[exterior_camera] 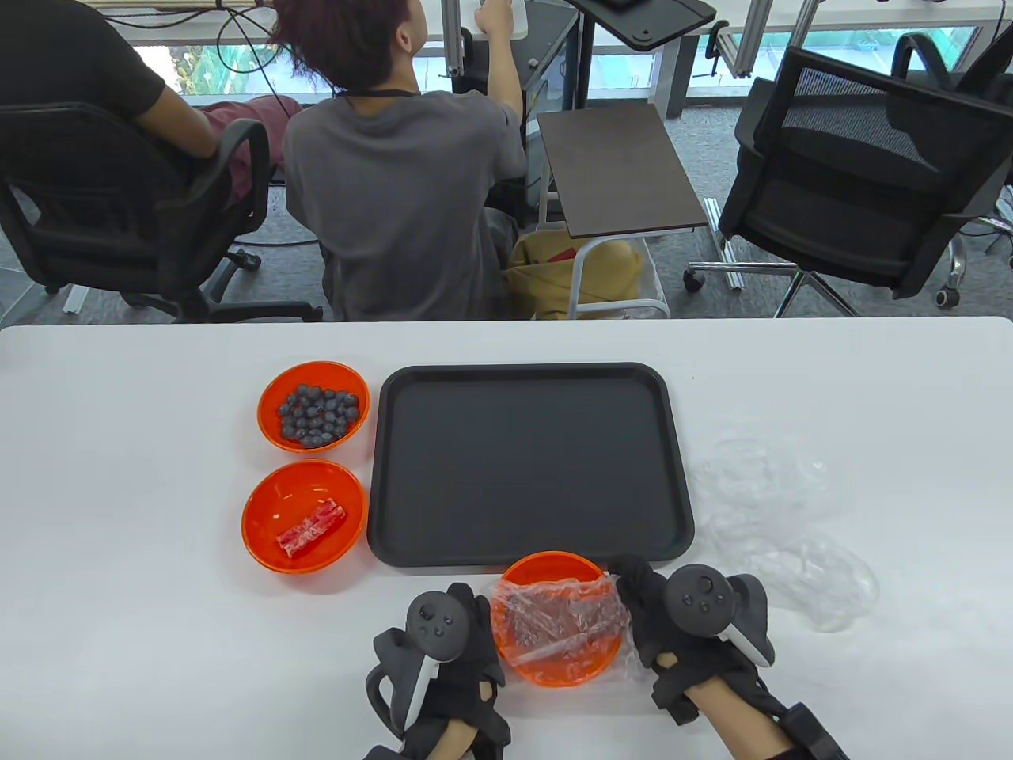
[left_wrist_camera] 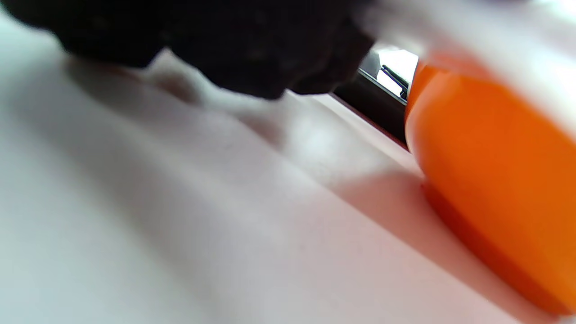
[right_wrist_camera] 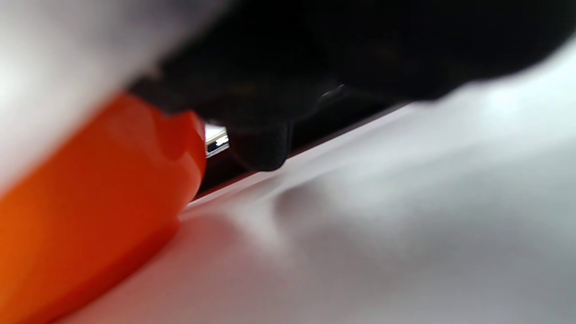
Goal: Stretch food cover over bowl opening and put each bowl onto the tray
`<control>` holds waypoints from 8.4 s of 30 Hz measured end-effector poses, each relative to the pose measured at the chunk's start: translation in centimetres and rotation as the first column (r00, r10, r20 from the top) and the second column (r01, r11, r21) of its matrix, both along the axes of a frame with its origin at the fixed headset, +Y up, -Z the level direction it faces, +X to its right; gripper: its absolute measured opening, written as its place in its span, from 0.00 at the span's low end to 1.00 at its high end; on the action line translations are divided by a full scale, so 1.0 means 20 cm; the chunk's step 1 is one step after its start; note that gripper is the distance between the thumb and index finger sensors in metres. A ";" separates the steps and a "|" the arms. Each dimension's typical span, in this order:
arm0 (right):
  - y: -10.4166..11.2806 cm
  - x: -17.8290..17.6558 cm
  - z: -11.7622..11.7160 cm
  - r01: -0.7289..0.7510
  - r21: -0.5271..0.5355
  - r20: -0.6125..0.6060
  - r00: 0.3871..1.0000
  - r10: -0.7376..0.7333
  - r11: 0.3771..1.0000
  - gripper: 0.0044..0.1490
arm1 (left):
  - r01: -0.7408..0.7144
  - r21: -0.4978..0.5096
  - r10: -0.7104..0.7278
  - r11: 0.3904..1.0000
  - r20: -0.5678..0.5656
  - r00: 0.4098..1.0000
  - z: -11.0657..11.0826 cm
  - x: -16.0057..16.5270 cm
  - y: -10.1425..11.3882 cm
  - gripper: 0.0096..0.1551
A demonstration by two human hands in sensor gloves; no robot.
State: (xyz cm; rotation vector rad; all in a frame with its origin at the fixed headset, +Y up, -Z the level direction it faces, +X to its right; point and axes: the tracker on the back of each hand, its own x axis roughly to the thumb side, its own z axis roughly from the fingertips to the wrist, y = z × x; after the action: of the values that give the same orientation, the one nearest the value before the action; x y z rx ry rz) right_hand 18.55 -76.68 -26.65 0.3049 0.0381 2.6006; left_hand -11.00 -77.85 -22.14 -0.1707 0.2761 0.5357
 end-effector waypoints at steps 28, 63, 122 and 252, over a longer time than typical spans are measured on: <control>-0.09 0.06 -0.18 0.147 -0.343 -0.035 0.985 -0.169 0.928 0.28 | -0.083 -0.135 0.092 0.987 0.063 0.994 -0.18 -0.04 -0.03 0.27; -0.10 0.06 -0.15 0.253 -0.335 0.197 0.961 -0.195 0.907 0.29 | -0.045 -0.164 0.063 0.985 0.110 0.992 -0.25 -0.06 -0.03 0.25; 0.05 0.05 0.22 0.392 -0.317 0.424 0.873 -0.241 0.863 0.47 | 0.227 0.233 -0.265 0.946 0.151 0.952 -0.24 -0.14 0.33 0.51; 0.18 -0.13 0.03 -0.324 -0.018 -0.020 0.946 0.323 0.946 0.60 | 0.321 -0.088 -0.281 0.943 0.308 0.909 -0.31 -0.05 0.19 0.62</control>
State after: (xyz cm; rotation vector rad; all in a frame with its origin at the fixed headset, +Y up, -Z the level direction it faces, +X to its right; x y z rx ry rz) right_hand 15.92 -73.16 -25.96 0.3364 0.1323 2.9215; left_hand -12.09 -74.06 -28.34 -0.3320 0.0471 0.1772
